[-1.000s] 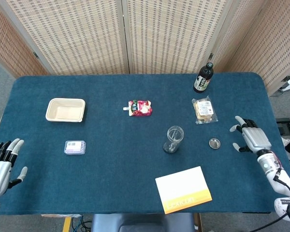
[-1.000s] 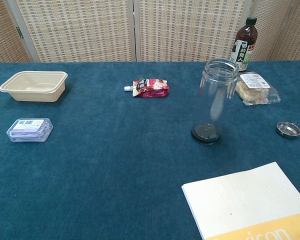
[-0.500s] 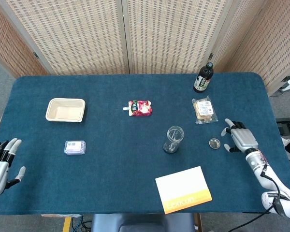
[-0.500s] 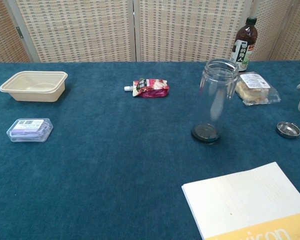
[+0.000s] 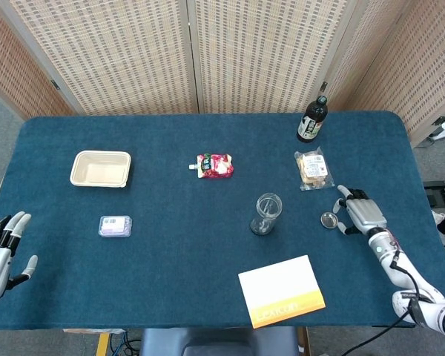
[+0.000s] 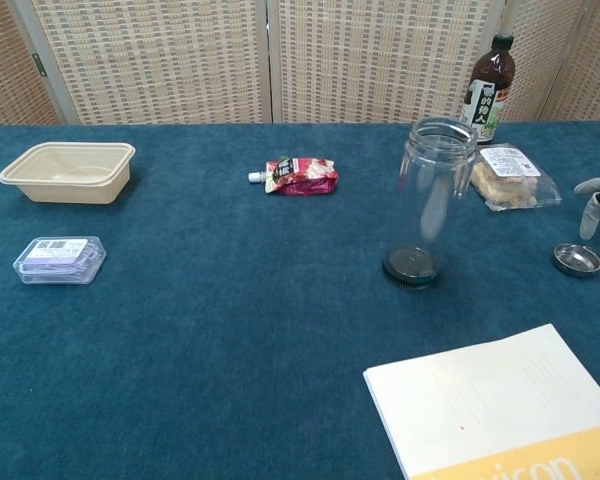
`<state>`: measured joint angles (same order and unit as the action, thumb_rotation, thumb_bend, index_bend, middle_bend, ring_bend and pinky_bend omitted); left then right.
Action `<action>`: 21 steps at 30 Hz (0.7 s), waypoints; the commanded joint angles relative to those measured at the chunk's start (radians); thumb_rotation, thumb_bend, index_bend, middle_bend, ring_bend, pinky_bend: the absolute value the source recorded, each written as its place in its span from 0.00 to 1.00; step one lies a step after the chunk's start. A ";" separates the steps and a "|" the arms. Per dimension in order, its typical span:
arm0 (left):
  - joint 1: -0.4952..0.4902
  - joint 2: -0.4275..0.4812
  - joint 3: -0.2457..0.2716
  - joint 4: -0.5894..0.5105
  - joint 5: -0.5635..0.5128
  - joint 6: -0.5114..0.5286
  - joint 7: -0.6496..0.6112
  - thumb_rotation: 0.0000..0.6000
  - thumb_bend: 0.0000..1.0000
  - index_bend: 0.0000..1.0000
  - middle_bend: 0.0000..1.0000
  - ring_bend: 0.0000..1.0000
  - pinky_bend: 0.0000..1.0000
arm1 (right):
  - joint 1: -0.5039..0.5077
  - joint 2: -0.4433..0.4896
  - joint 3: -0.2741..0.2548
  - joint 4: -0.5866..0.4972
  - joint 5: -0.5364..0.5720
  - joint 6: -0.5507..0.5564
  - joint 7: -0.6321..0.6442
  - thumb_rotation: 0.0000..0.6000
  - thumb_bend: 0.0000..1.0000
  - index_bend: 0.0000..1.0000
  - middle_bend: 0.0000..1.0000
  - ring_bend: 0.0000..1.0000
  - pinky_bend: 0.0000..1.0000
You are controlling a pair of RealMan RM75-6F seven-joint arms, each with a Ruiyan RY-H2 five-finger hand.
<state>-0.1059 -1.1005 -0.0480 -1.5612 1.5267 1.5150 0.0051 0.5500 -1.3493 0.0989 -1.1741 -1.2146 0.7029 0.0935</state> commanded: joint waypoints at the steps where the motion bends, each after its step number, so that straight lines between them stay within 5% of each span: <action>1: 0.001 0.001 0.000 0.000 0.000 0.002 -0.004 1.00 0.36 0.00 0.05 0.00 0.00 | 0.005 -0.007 0.000 0.005 0.000 -0.004 -0.002 1.00 0.41 0.42 0.00 0.00 0.00; 21: 0.005 0.006 -0.002 0.007 0.005 0.010 -0.027 1.00 0.36 0.00 0.05 0.00 0.00 | 0.017 -0.033 -0.010 0.014 0.007 -0.008 -0.033 1.00 0.46 0.47 0.00 0.00 0.00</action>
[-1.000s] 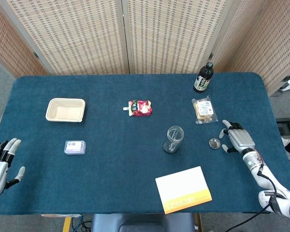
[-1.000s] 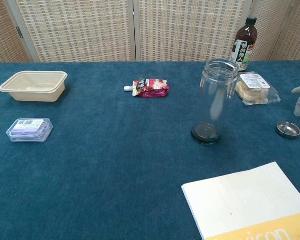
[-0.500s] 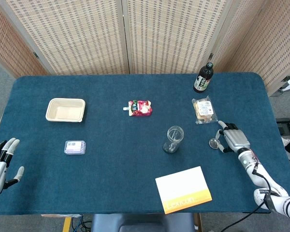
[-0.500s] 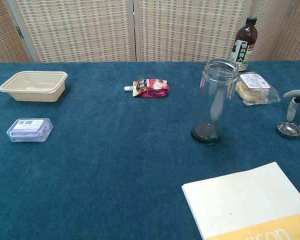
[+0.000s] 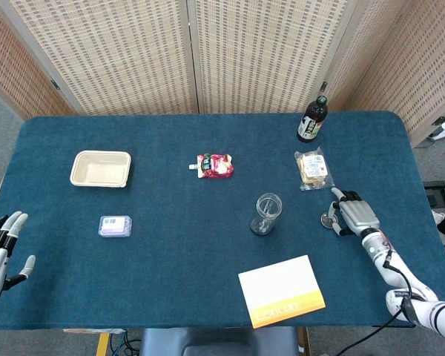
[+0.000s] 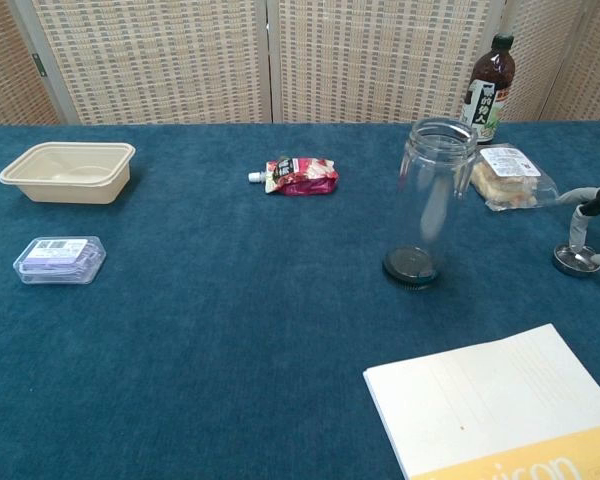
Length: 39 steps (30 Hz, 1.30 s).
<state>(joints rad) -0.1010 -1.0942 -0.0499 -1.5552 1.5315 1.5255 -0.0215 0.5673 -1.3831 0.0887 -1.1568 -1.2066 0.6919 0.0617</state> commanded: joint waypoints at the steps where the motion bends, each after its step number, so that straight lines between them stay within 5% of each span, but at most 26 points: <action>1: 0.000 0.000 0.000 0.001 0.001 0.000 0.000 1.00 0.36 0.00 0.05 0.00 0.00 | 0.000 0.001 -0.001 -0.005 -0.002 0.004 -0.004 1.00 0.46 0.48 0.00 0.00 0.00; 25: -0.001 0.000 -0.009 0.008 -0.004 0.003 -0.016 1.00 0.37 0.00 0.05 0.00 0.00 | 0.009 -0.013 -0.005 -0.001 -0.003 0.009 -0.025 1.00 0.54 0.57 0.03 0.00 0.00; 39: -0.008 -0.006 -0.008 0.007 0.001 -0.003 -0.003 1.00 0.37 0.00 0.05 0.00 0.00 | 0.005 0.098 0.018 -0.163 -0.001 0.077 -0.080 1.00 0.56 0.58 0.04 0.00 0.00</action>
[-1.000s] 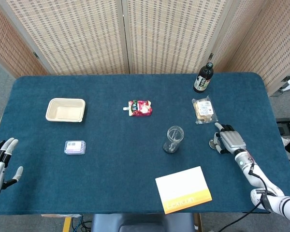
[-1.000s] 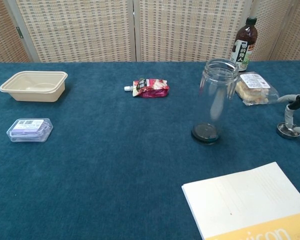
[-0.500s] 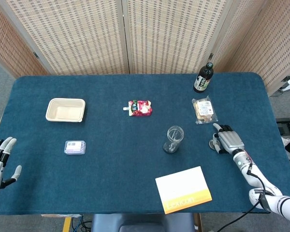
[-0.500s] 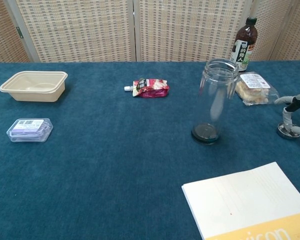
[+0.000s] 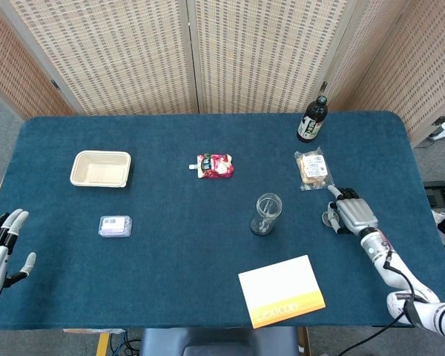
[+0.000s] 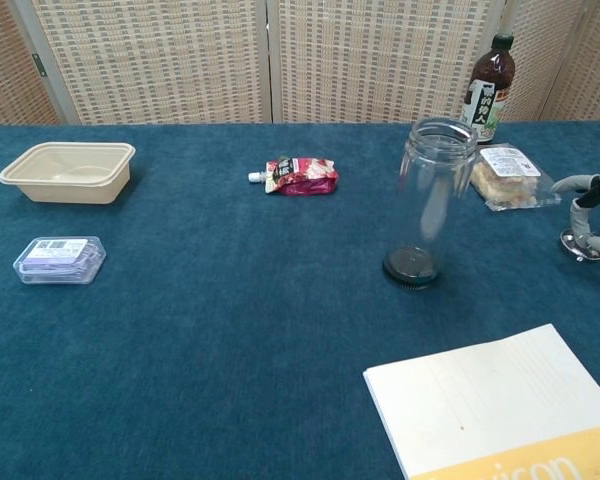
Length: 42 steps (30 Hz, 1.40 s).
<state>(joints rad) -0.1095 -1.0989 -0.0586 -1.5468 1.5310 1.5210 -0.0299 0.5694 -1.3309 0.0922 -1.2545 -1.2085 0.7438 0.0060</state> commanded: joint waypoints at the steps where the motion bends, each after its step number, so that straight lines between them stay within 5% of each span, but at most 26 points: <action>1: 0.001 -0.002 0.001 -0.002 0.002 0.002 0.008 1.00 0.37 0.00 0.05 0.00 0.00 | 0.004 0.061 0.018 -0.087 0.004 0.031 -0.035 1.00 0.56 0.58 0.04 0.00 0.00; 20: 0.002 0.000 0.004 -0.011 0.002 0.002 0.007 1.00 0.37 0.00 0.05 0.00 0.00 | 0.097 0.343 0.139 -0.599 0.173 0.133 -0.299 1.00 0.56 0.58 0.04 0.00 0.00; 29: 0.007 0.012 0.002 -0.008 0.001 0.010 -0.023 1.00 0.37 0.00 0.05 0.00 0.00 | 0.216 0.329 0.176 -0.678 0.314 0.135 -0.421 1.00 0.56 0.58 0.04 0.00 0.00; 42: 0.021 0.028 0.003 -0.009 0.016 0.042 -0.058 1.00 0.37 0.00 0.05 0.00 0.00 | 0.308 0.295 0.150 -0.740 0.405 0.185 -0.533 1.00 0.55 0.58 0.04 0.00 0.00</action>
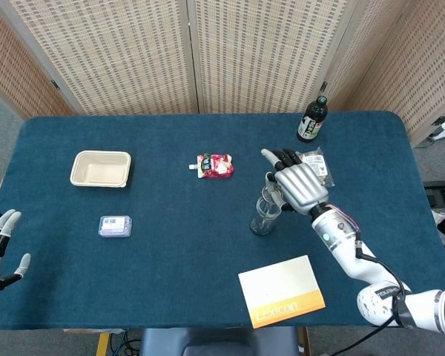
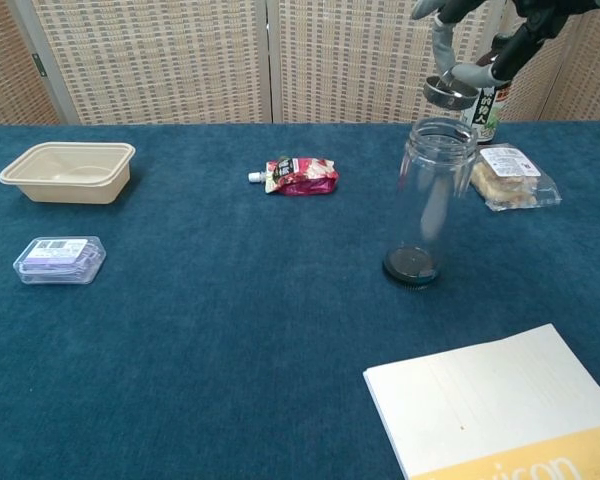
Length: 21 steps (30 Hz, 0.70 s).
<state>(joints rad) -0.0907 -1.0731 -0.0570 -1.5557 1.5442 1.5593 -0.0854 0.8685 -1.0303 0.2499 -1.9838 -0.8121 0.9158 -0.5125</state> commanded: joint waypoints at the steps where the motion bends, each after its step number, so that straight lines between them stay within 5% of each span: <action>1: 0.004 0.003 0.001 -0.001 0.005 0.006 -0.003 1.00 0.37 0.00 0.05 0.00 0.00 | 0.012 -0.008 -0.011 -0.016 0.014 0.020 -0.020 1.00 0.55 0.58 0.04 0.00 0.00; 21: 0.013 0.010 0.005 -0.010 0.019 0.024 -0.010 1.00 0.37 0.00 0.05 0.00 0.00 | 0.047 -0.041 -0.066 -0.005 0.043 0.043 -0.038 1.00 0.55 0.58 0.04 0.00 0.00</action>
<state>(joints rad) -0.0780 -1.0639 -0.0519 -1.5665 1.5631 1.5827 -0.0947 0.9144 -1.0706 0.1850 -1.9894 -0.7691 0.9585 -0.5506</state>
